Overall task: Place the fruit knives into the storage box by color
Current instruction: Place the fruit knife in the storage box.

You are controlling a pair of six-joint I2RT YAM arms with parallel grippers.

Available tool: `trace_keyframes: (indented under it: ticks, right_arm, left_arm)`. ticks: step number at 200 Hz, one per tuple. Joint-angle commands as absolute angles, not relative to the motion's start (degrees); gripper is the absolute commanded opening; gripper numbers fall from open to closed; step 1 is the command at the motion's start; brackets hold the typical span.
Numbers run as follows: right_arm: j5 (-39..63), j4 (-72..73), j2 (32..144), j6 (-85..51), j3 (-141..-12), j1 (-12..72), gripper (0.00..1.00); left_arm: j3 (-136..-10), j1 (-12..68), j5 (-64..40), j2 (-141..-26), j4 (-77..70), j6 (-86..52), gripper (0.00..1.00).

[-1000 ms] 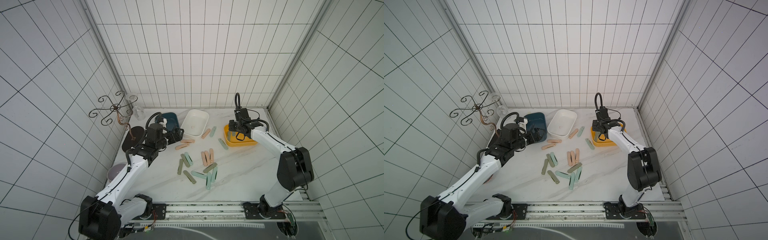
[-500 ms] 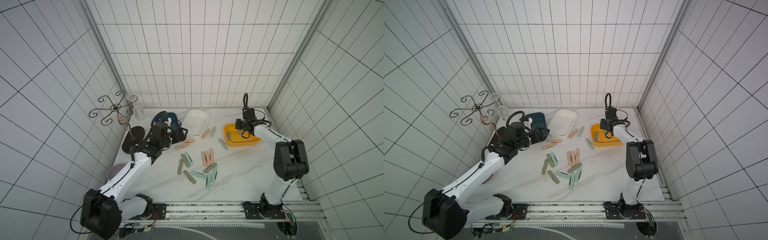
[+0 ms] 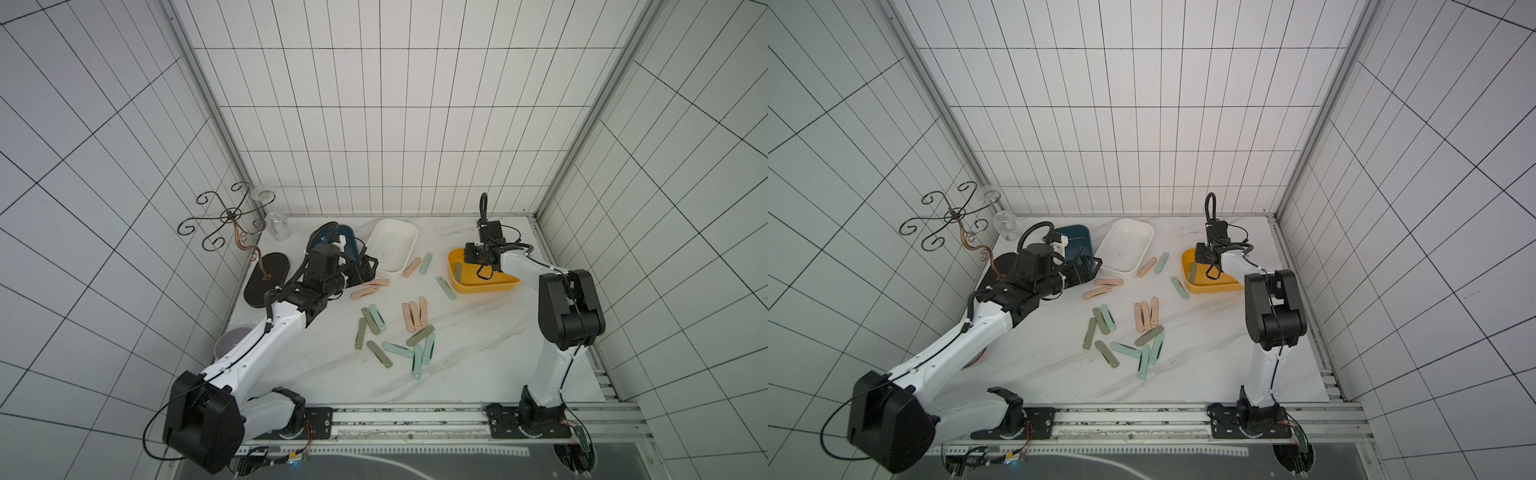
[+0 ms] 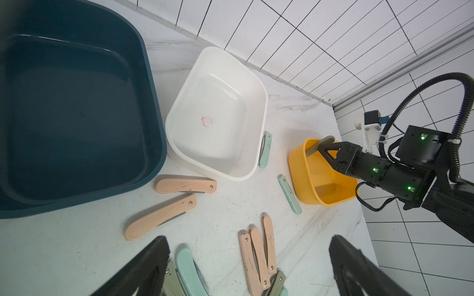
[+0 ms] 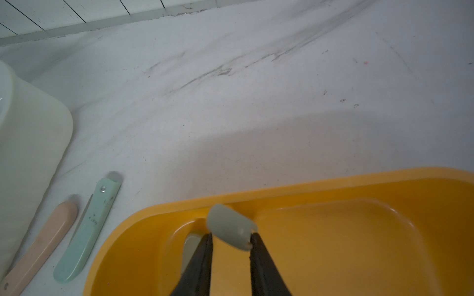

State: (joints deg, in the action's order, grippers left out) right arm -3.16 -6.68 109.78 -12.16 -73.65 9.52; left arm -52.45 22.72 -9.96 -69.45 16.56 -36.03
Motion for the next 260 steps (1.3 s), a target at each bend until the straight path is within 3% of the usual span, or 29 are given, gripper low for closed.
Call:
trace_keyframes:
  ticks: [1, 42, 116, 196, 260]
  right_arm:
    - [-2.0, -5.4, 110.8, -11.5, -73.9, 9.6, 0.28]
    - [-1.8, -5.1, 112.0, -11.9, -74.0, 9.6, 0.28]
    - [-3.2, -5.0, 113.8, -12.2, -74.6, 9.7, 0.47]
    - [-4.8, -5.2, 113.7, -12.6, -75.2, 9.5, 0.49]
    - [-5.0, -5.9, 109.9, -12.8, -76.1, 9.2, 0.58]
  left_arm:
    - [-54.4, 22.9, -9.0, -70.0, 15.6, -36.3, 0.97]
    - [-54.3, 22.9, -9.0, -69.9, 15.7, -36.3, 0.97]
    - [-53.7, 22.9, -8.6, -69.6, 15.7, -36.4, 0.97]
    - [-53.3, 22.9, -8.5, -69.2, 15.7, -36.6, 0.97]
    - [-53.0, 23.0, -8.5, -68.6, 15.6, -36.8, 0.97]
